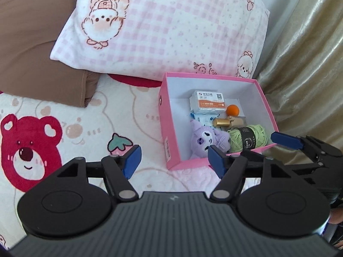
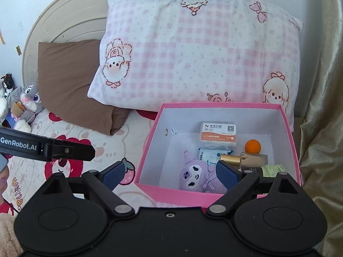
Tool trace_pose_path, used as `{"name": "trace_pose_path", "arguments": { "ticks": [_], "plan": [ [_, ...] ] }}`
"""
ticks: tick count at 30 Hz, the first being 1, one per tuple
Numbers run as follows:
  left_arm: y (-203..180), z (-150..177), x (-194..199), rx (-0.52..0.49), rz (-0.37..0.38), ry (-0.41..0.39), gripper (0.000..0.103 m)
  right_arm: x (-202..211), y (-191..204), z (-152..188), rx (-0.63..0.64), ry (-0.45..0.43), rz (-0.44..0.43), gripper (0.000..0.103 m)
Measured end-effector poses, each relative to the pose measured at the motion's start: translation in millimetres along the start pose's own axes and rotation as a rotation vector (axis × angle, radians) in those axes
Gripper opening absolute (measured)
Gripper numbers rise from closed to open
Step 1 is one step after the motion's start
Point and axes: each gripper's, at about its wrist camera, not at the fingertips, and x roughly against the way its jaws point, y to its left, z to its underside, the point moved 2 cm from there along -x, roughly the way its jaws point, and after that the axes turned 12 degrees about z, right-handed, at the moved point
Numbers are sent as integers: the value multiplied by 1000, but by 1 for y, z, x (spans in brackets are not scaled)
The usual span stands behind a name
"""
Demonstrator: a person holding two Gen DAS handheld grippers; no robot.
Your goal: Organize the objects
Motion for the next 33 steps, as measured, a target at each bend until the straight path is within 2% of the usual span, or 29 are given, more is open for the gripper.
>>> {"name": "trace_pose_path", "arguments": {
  "ticks": [3,7,13,17,20,23,27,33],
  "plan": [
    [4,19,9,8,-25,9,71,13,5,8,-12,4,1,94],
    [11,49,18,24,-52,9,71,17,17,26,-40,60,89,94],
    [21,77,22,42,-79,32,71,27,39,48,1,71,100,94],
    [23,85,26,39,-75,32,71,33,44,56,24,75,147,94],
    [25,90,29,30,-93,23,77,33,45,61,47,89,193,95],
    [24,93,29,-7,-106,25,77,34,49,68,113,105,190,95],
    [20,98,30,-30,-104,26,77,35,46,73,83,121,191,95],
    [21,103,29,-1,-119,16,81,35,46,78,78,127,235,97]
  ]
}}
